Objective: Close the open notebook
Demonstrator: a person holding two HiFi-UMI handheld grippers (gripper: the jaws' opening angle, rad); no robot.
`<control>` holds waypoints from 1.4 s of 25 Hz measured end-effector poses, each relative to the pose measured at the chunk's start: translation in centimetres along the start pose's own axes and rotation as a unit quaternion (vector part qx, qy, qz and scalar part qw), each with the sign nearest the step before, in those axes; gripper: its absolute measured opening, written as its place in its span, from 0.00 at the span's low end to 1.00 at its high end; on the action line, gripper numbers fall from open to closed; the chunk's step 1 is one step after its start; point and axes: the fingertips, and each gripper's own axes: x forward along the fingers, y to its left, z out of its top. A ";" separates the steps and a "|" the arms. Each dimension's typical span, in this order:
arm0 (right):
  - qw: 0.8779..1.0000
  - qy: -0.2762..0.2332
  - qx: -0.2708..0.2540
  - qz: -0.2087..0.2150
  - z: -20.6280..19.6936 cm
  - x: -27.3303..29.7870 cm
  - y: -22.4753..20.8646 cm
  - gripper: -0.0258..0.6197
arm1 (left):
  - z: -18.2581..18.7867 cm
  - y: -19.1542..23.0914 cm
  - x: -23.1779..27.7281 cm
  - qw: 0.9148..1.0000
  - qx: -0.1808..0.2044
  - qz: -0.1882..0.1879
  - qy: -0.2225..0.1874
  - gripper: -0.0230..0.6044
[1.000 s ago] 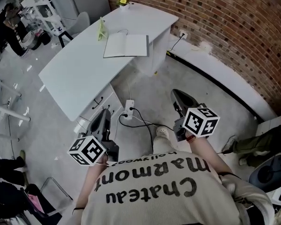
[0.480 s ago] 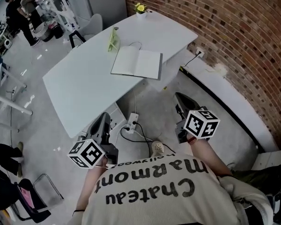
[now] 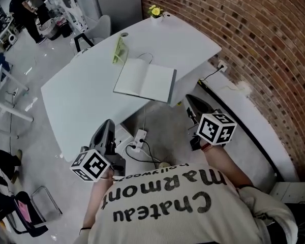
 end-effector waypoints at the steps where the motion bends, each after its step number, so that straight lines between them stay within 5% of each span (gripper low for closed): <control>1: 1.000 0.007 0.004 0.000 -0.4 0.6 -0.9 0.04 | -0.4 0.1 0.5 1.000 -0.006 0.003 0.003 0.04; 14: 0.978 0.136 0.149 -0.044 -14.7 5.6 -10.4 0.04 | -4.8 5.0 1.4 0.994 -0.019 0.091 0.053 0.04; 17: 0.971 0.159 0.172 -0.045 -16.9 6.5 -10.4 0.19 | -4.7 6.6 0.9 0.992 -0.029 0.108 0.058 0.04; 22: 0.958 0.143 0.248 0.021 -17.3 8.8 -8.2 0.41 | -3.6 8.8 1.6 0.991 -0.040 0.109 0.074 0.04; 25: 0.946 0.127 0.293 0.050 -17.1 10.3 -7.3 0.42 | -2.5 9.4 2.6 0.991 -0.033 0.100 0.078 0.04; 35: 0.944 0.116 0.307 -0.020 -17.0 14.3 -9.2 0.33 | -1.0 12.1 4.0 0.992 -0.037 0.090 0.086 0.04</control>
